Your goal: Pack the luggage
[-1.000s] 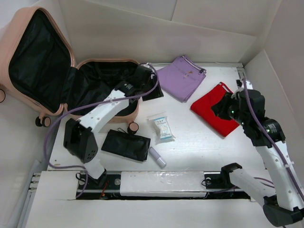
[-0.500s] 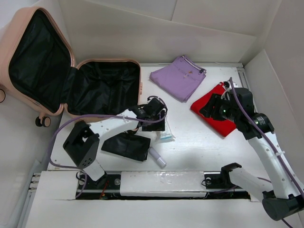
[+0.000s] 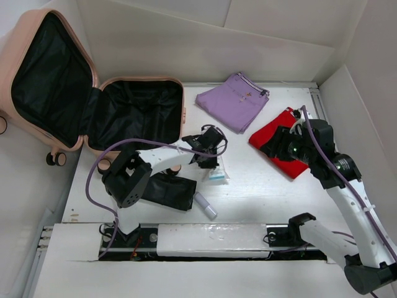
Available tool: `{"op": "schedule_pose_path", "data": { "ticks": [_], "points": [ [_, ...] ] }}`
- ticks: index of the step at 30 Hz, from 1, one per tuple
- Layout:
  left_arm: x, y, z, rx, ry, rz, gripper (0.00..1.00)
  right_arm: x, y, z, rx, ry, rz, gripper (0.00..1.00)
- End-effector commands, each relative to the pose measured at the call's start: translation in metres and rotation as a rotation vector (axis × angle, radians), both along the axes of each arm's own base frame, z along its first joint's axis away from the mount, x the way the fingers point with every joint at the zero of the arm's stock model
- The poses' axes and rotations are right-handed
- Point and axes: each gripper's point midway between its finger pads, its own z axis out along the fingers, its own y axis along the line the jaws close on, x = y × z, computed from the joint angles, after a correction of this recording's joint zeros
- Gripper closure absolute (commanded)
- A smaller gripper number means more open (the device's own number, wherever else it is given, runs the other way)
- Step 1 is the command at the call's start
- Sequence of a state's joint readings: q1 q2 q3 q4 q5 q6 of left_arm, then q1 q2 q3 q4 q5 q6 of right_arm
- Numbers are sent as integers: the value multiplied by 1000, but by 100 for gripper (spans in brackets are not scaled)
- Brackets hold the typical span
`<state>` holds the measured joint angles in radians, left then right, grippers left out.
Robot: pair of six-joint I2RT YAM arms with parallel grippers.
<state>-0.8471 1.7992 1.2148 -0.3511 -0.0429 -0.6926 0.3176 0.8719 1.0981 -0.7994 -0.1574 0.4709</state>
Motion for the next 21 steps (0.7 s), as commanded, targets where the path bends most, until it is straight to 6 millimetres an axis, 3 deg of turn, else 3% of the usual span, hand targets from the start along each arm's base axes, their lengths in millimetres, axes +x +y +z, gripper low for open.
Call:
{"op": "schedule_pose_path", "data": {
  "ticks": [1,3,5,8,10,11,14,15,16,18,19,20,21],
  "points": [
    [11,-3,17,0,-43,9,100,3,2,16,15,-64,4,44],
    [15,-11,45,-61,-81,3,100,3,2,21,19,-76,4,44],
    [28,-21,88,-133,-146,13,100,3,2,25,22,-84,4,44],
    [48,-19,166,-246,-273,28,100,4,7,25,34,-79,25,44],
    [65,7,206,-287,-342,100,100,6,13,22,41,-78,46,44],
    [80,33,230,-296,-396,160,100,7,19,22,55,-73,62,44],
    [101,81,250,-276,-466,267,100,3,33,16,64,-60,108,44],
    [105,100,244,-244,-466,305,100,3,38,15,70,-54,118,44],
    [117,133,249,-233,-487,384,100,6,44,11,69,-49,131,44],
    [128,167,234,-190,-488,451,98,1,60,9,87,-35,180,44],
    [132,182,232,-184,-493,472,66,1,67,8,87,-32,202,44],
    [140,213,226,-174,-480,540,48,5,77,4,86,-27,223,44],
    [142,218,217,-198,-443,536,36,-1,92,6,95,-24,269,43]
  ]
}}
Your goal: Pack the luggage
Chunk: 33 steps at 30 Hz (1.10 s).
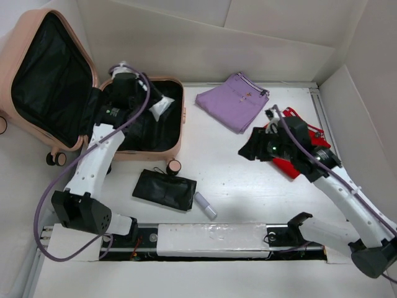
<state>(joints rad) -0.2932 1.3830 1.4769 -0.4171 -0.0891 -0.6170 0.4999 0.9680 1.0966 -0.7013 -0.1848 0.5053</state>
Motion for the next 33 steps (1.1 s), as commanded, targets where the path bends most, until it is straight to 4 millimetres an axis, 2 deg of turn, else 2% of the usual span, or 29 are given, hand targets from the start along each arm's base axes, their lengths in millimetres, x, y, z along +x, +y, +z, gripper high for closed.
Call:
{"op": "schedule_pose_path", "data": {
  "ticks": [1,3,4,5,6,7,8,9,10,11,12,14,16,17,18,19,21,22,25,26,29,33],
  "points": [
    [1,34,-54,6,157,19,30,1,42,7,58,-34,110,43],
    [-2,43,-49,9,147,31,27,0,67,-6,40,-4,170,41],
    [-6,45,-50,20,141,24,27,-12,85,-8,36,4,236,41],
    [-16,46,-37,14,104,24,27,-18,96,-14,30,13,270,41],
    [-21,47,-32,12,90,24,27,-19,113,-21,30,30,297,41],
    [-26,47,-31,11,84,24,27,-32,129,-26,20,34,350,43],
    [-30,48,-29,10,75,24,27,-37,138,-33,17,49,370,48],
    [-38,46,-20,-2,50,9,27,-37,151,-47,1,68,391,66],
    [-42,45,-20,-7,48,-1,27,-39,158,-56,-8,89,400,70],
    [-49,42,-28,-15,71,-21,27,-44,166,-65,-19,101,421,70],
    [-55,40,-23,-24,55,-33,28,-41,171,-71,-20,114,415,70],
    [-66,35,-30,-41,69,-70,28,-39,186,-91,-27,137,440,51],
    [-76,34,-29,-48,64,-81,29,-43,193,-111,-53,176,460,36],
    [-79,33,-30,-53,64,-90,29,-44,191,-117,-73,186,465,34],
    [-81,33,-38,-50,89,-90,29,-55,194,-118,-82,192,492,31],
    [-86,34,-36,-41,87,-95,29,-59,189,-130,-122,198,477,30],
    [-91,35,-39,-31,92,-100,29,-76,181,-143,-179,214,500,30],
    [-95,36,-42,-20,99,-105,29,-83,173,-157,-217,235,499,30],
    [-96,37,-39,-13,89,-110,29,-100,159,-179,-272,290,498,32],
    [-96,37,-39,-13,89,-110,29,-103,152,-188,-290,313,479,34],
    [-96,32,-37,-27,79,-134,29,-110,152,-192,-296,329,473,35],
    [-95,19,-15,-72,38,-196,29,-107,153,-208,-337,337,447,34]
  ]
}}
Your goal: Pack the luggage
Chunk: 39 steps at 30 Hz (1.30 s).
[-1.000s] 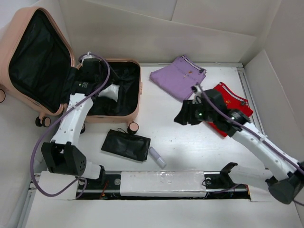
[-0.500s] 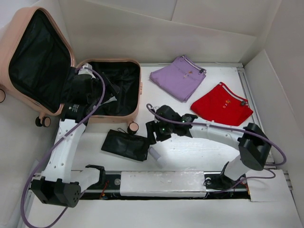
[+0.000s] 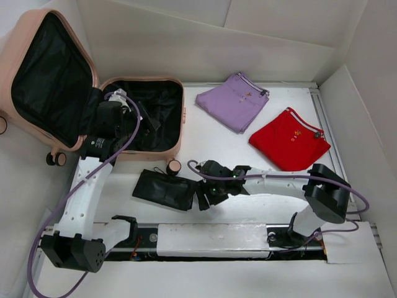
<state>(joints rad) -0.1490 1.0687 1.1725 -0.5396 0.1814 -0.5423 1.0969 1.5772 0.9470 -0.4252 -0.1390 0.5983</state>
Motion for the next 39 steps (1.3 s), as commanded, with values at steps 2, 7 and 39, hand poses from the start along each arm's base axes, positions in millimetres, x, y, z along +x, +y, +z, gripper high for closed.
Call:
{"op": "schedule_pose_path", "data": {
  "ticks": [2,7,39],
  "points": [
    [2,-21,44,-90,-104,-99,29,11,7,-6,-17,-47,-52,34],
    [2,-30,69,-141,-156,-129,29,25,15,-17,-53,-82,-78,39],
    [-7,-38,122,-291,-295,-96,33,207,149,235,559,-352,-104,80]
  ]
}}
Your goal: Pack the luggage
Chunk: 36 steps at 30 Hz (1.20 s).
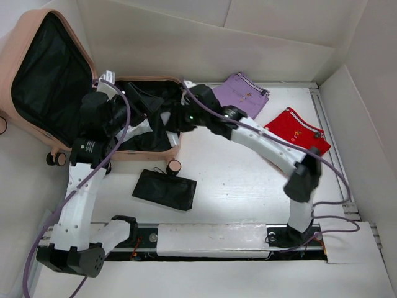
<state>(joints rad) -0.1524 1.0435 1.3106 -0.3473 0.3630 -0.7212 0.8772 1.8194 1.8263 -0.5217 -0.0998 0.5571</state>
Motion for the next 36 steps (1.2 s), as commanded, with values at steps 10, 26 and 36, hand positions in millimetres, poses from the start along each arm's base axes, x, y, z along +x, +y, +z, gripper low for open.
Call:
{"op": "schedule_pose_path", "data": {
  "ticks": [10,26,36],
  "points": [
    [-31,21,-4,37,53,137,33,105,125,-27,358,72,58,77],
    [-53,39,5,67,29,203,28,105,143,-42,424,106,44,27],
    [-46,33,14,49,-9,177,27,40,29,83,421,-71,108,62]
  ]
}}
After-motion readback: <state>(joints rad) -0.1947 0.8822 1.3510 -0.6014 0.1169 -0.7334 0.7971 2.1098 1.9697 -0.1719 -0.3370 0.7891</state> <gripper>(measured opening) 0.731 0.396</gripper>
